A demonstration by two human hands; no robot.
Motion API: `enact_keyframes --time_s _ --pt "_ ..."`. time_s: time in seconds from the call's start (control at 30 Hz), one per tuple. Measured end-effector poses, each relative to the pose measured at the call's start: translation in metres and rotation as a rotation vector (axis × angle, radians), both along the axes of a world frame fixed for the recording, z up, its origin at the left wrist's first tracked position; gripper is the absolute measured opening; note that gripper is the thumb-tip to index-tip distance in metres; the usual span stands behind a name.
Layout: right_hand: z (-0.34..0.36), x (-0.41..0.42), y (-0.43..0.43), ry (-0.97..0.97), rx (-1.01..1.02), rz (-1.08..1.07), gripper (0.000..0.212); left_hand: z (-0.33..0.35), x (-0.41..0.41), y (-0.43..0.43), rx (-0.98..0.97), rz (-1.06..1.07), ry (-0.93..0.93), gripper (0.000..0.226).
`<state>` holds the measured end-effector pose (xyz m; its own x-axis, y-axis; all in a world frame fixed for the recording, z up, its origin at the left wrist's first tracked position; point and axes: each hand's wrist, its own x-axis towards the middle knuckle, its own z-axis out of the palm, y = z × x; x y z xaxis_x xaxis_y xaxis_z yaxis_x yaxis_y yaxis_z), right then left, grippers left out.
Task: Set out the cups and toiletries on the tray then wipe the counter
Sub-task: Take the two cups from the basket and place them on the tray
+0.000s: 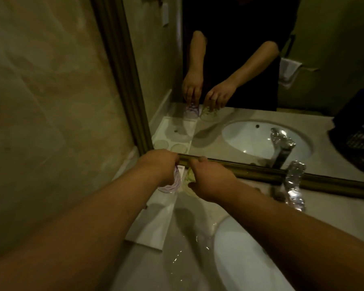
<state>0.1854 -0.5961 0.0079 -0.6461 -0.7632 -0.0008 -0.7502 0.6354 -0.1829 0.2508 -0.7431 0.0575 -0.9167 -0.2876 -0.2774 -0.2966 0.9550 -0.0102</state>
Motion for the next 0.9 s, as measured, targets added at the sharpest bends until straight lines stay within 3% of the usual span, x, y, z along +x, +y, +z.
enact_keyframes --time_s 0.5,0.9 --pt "-0.095 -0.038 -0.108 -0.051 -0.013 -0.025 0.056 -0.097 -0.037 -0.131 -0.098 0.020 0.046 0.050" --pt "-0.140 -0.061 -0.143 -0.028 -0.038 -0.006 0.057 -0.149 -0.058 -0.161 -0.090 0.049 0.032 0.048"
